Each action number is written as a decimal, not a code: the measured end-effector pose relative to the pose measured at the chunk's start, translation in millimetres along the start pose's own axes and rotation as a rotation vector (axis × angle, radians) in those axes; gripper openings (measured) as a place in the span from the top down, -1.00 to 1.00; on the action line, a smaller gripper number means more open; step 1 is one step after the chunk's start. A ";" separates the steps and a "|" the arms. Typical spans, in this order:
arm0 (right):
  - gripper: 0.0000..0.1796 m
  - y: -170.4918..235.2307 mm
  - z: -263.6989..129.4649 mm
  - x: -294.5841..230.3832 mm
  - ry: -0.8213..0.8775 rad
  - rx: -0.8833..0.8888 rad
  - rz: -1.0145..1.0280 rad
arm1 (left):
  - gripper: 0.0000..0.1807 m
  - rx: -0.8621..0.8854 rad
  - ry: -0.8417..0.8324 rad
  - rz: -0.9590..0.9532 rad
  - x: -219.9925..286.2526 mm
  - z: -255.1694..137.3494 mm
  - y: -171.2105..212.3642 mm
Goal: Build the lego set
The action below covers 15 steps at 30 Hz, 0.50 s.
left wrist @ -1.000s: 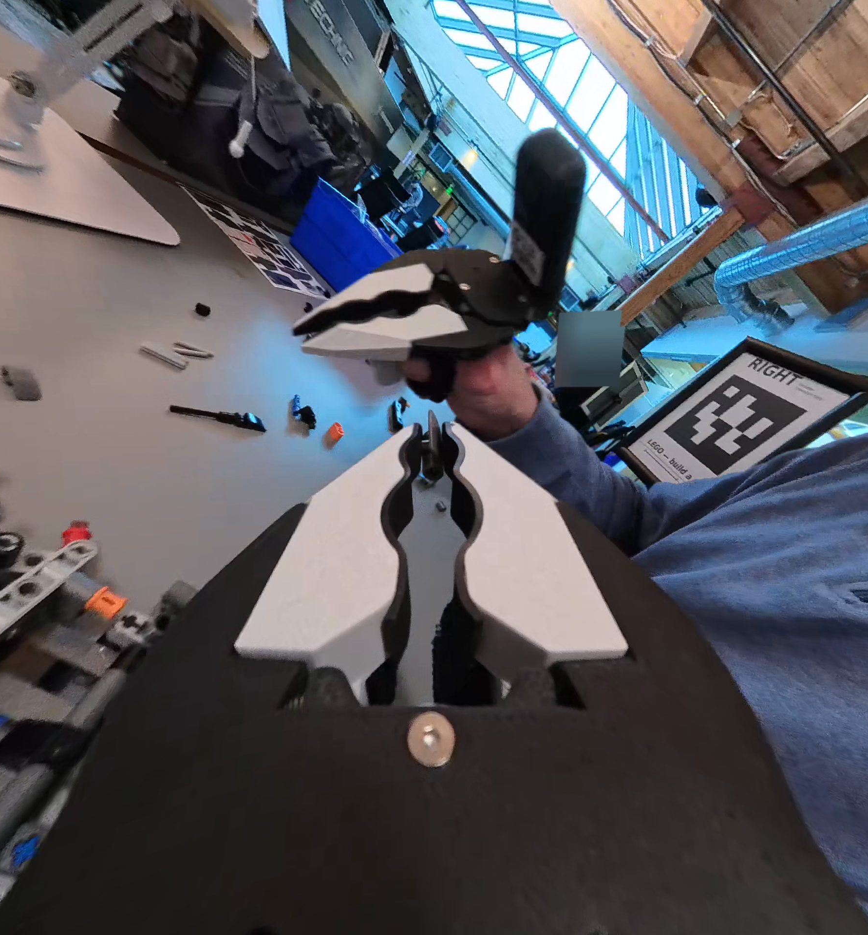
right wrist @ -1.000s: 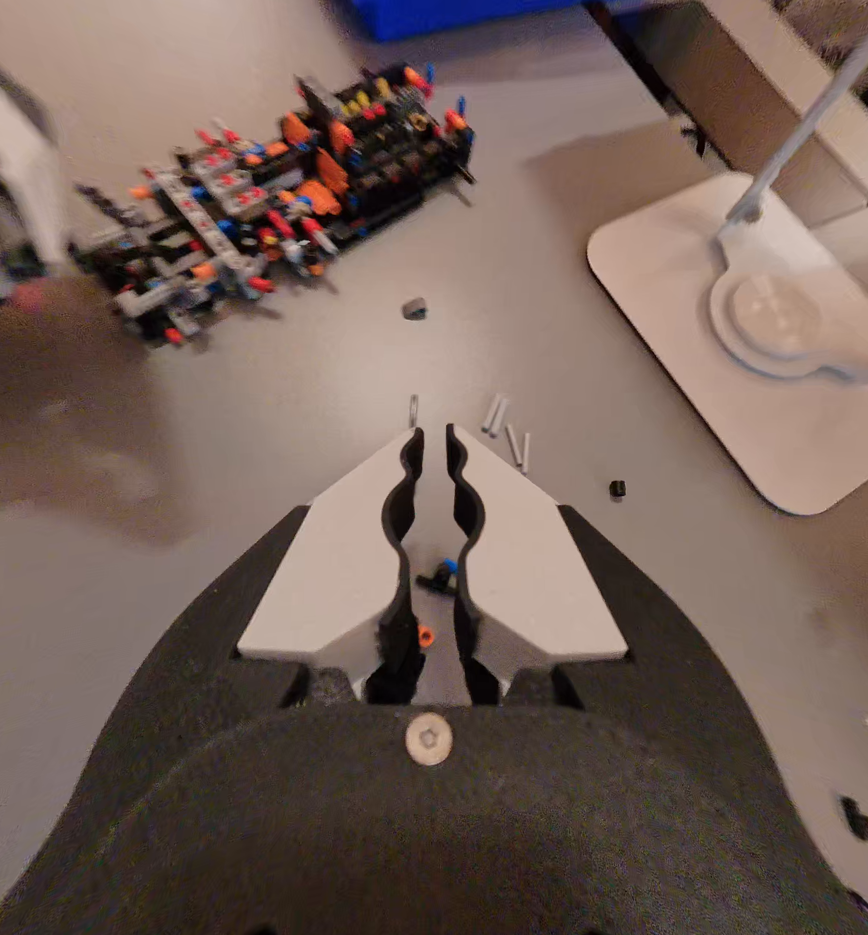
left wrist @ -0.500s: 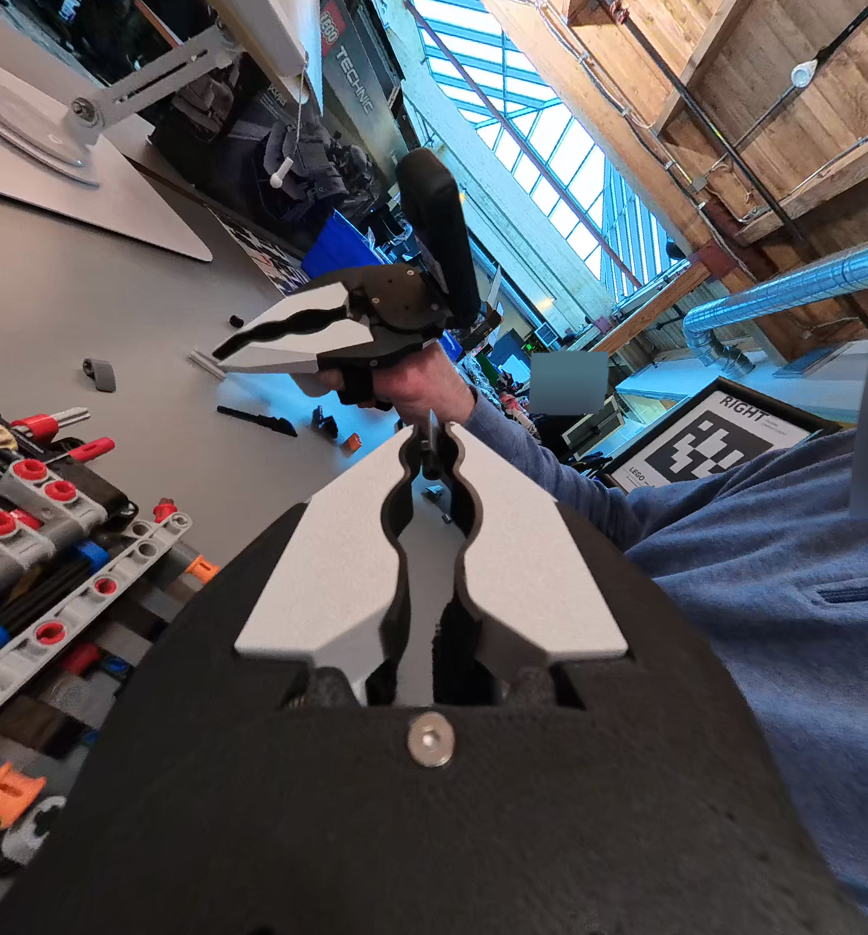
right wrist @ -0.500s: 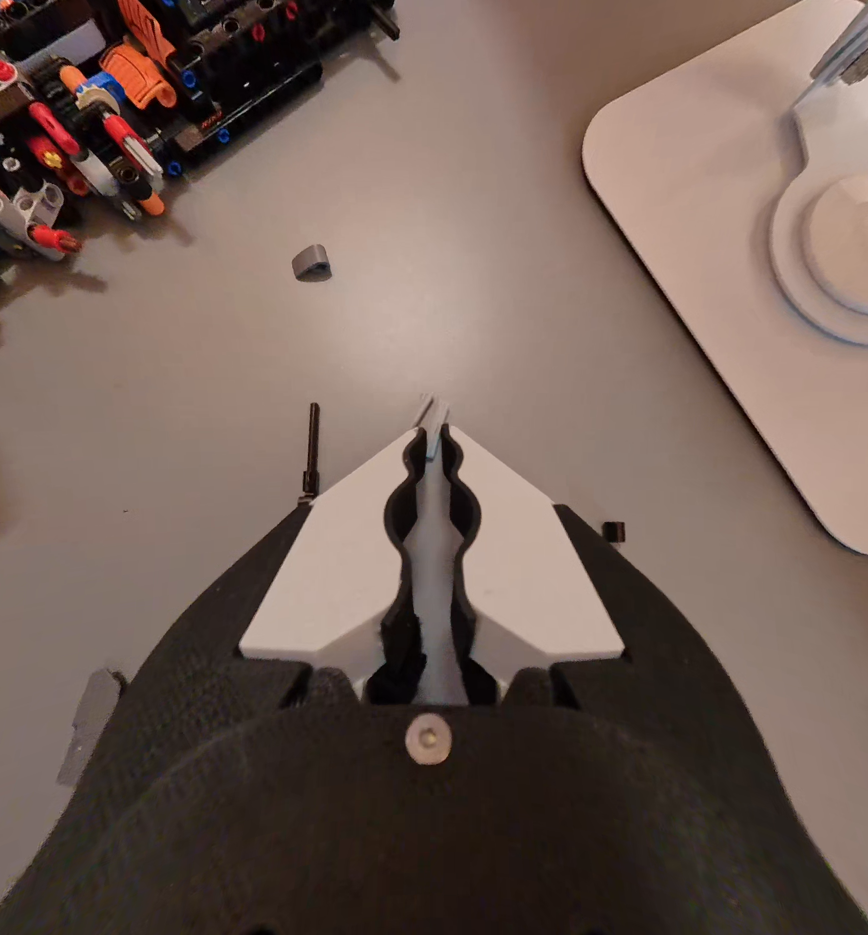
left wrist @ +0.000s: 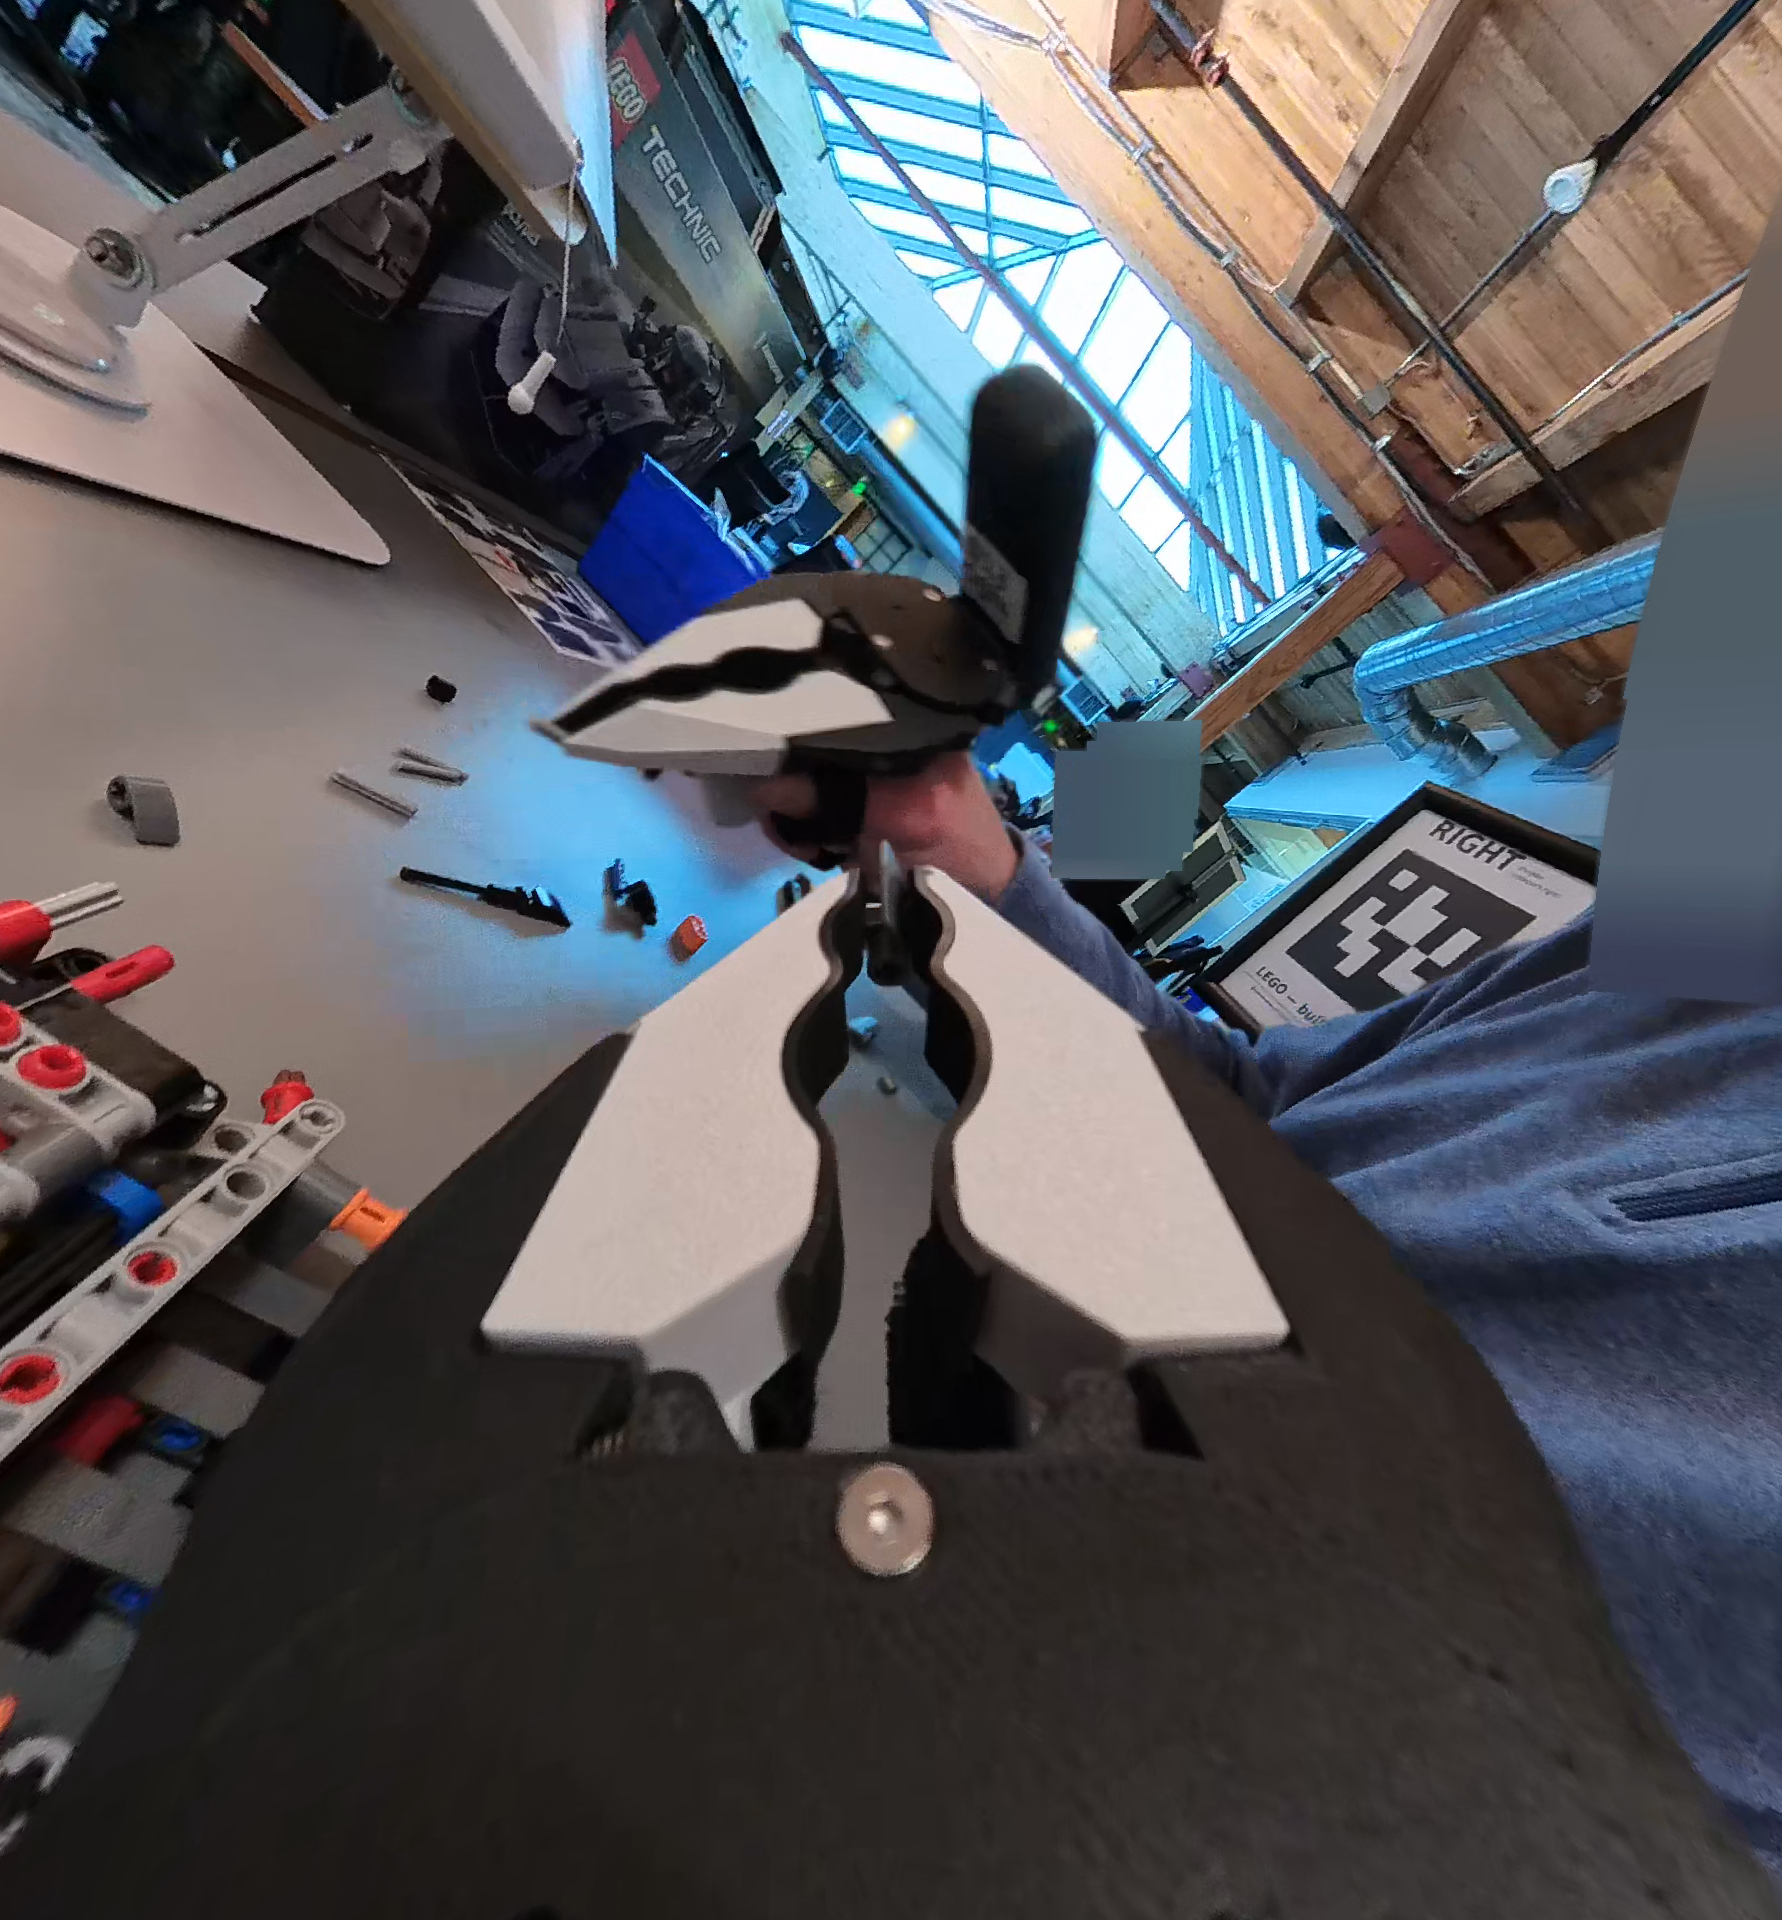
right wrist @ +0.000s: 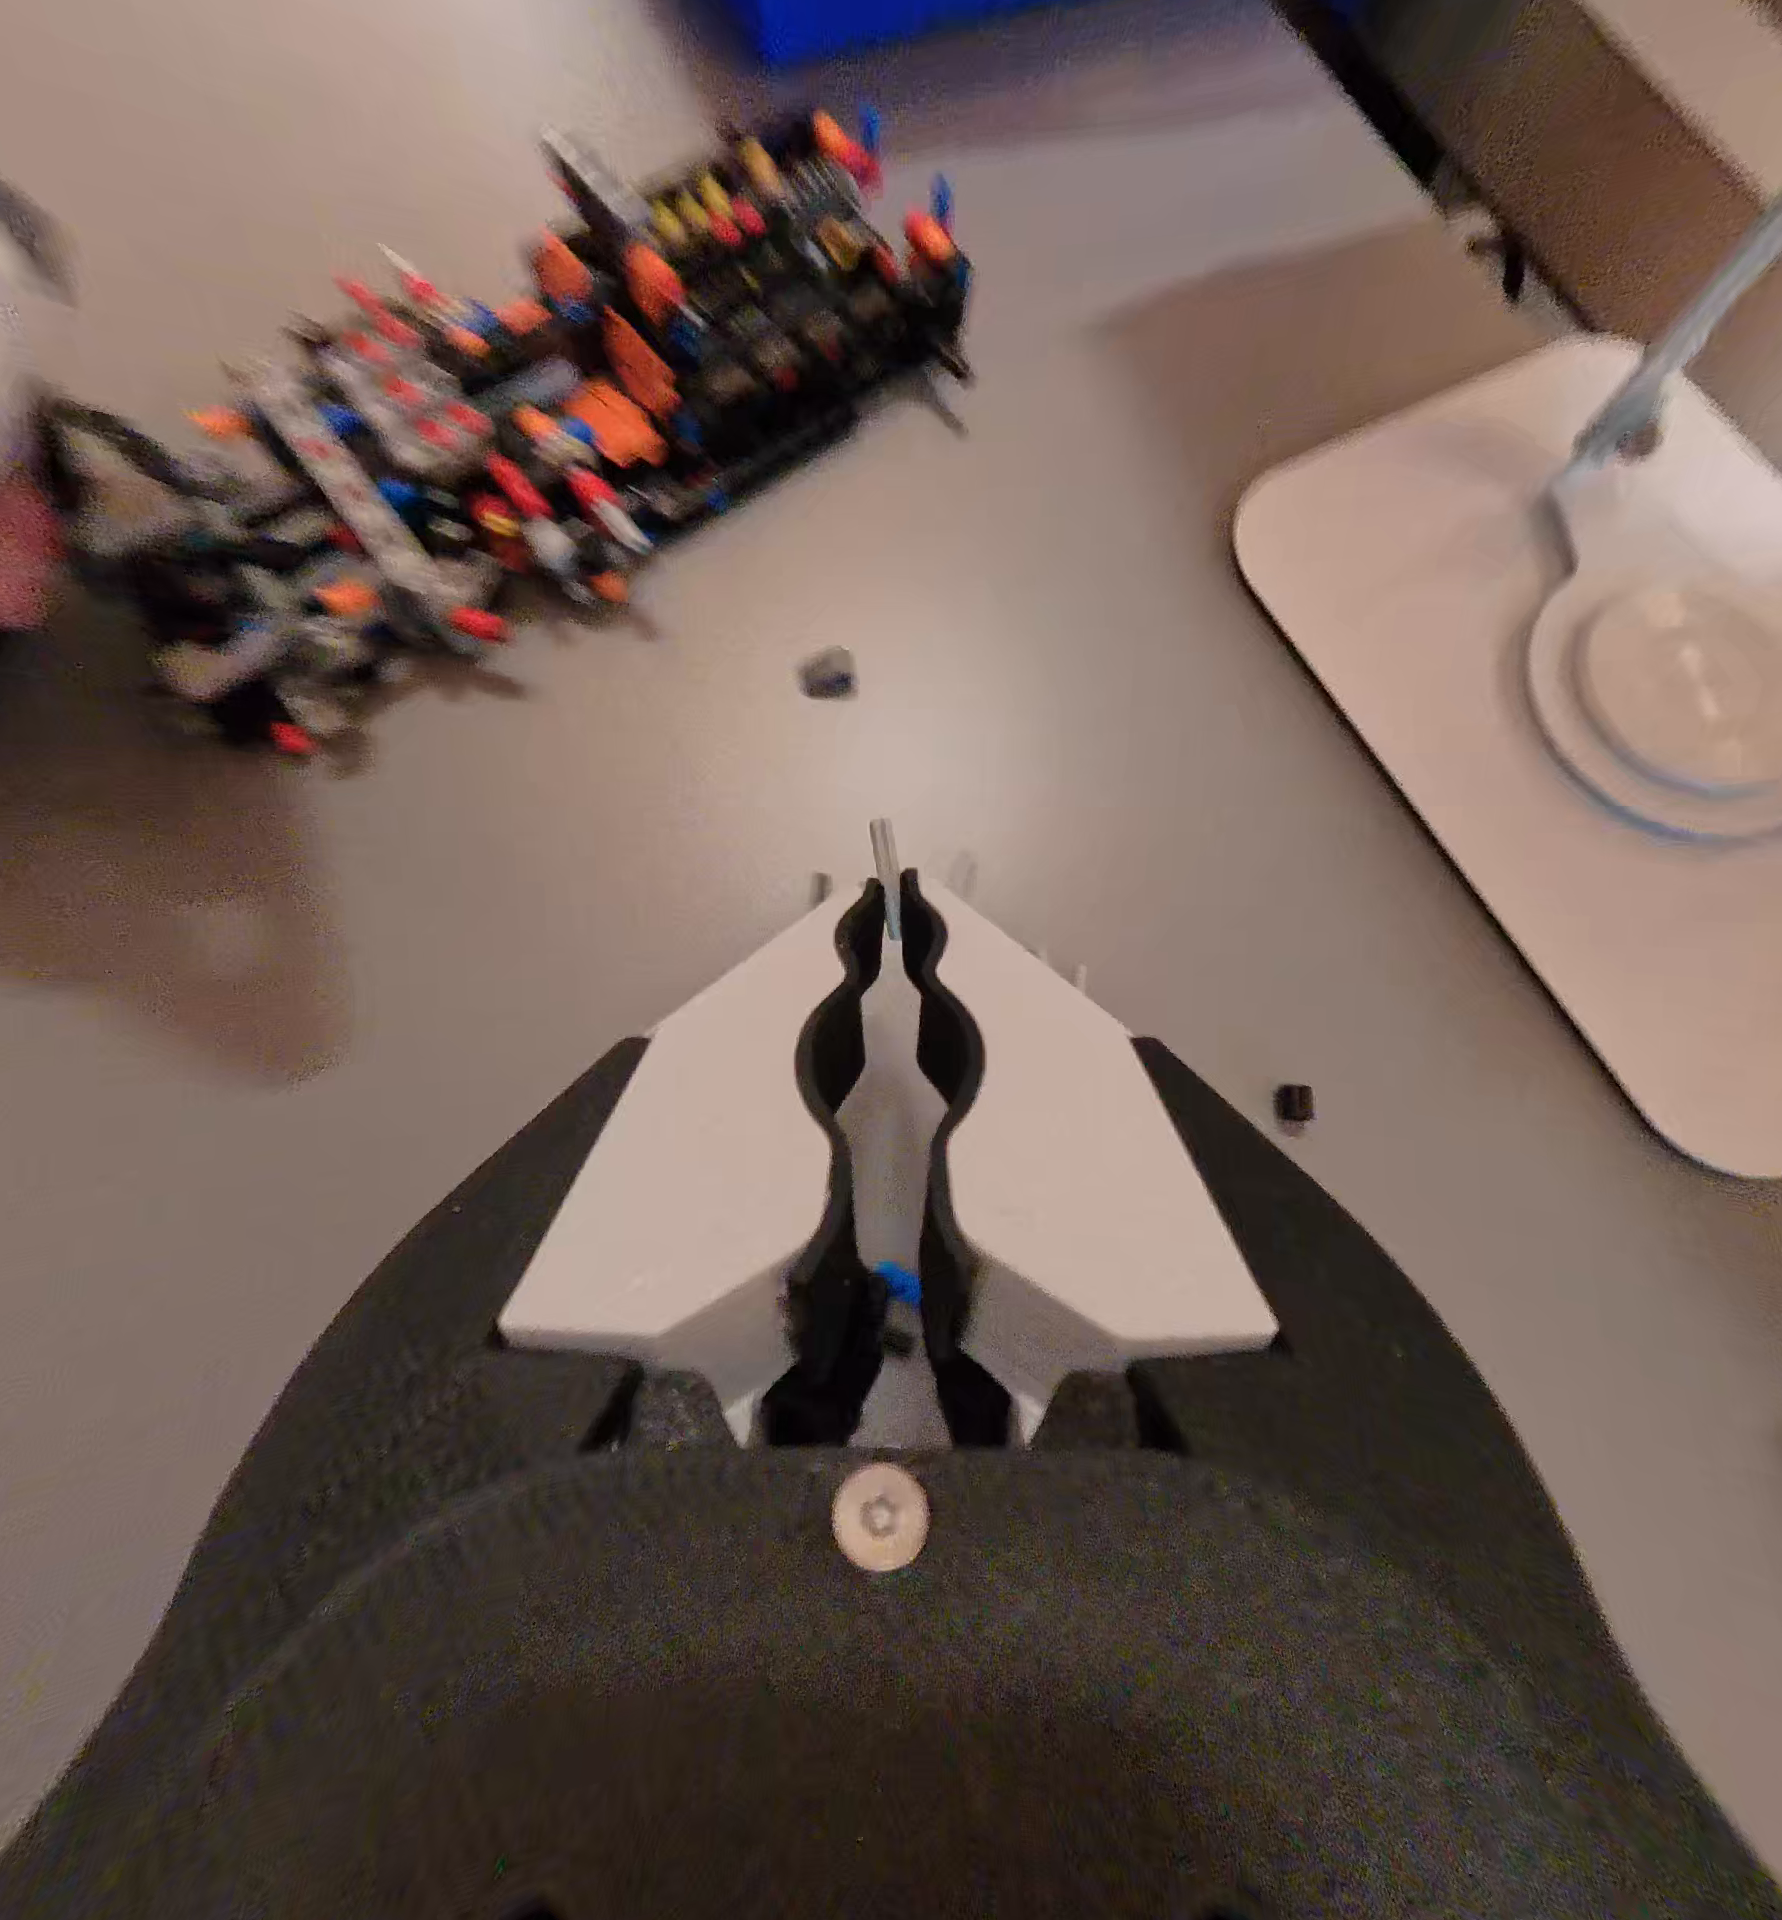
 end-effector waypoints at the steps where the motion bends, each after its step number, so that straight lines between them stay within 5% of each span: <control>1: 1.00 -6.9 -12.9 -11.3 -0.030 0.049 -0.033 | 0.95 0.009 0.018 -0.011 0.7 1.2 -0.9; 7: 1.00 -43.4 -63.7 -91.0 -0.110 0.138 -0.319 | 0.95 0.058 0.150 -0.085 8.6 8.8 -2.5; 15: 1.00 -60.2 -64.1 -118.8 -0.090 0.166 -0.431 | 0.94 0.055 0.212 -0.054 25.3 13.0 -6.3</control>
Point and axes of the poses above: each gripper's, where its closed fingertips meet, z out along the fingers, y out of its underside, x = y × z across the jaws, the point moved 8 cm from there along -z, back along the fingers, and after that the axes turned 2 degrees about -y, right-handed, at the moved point
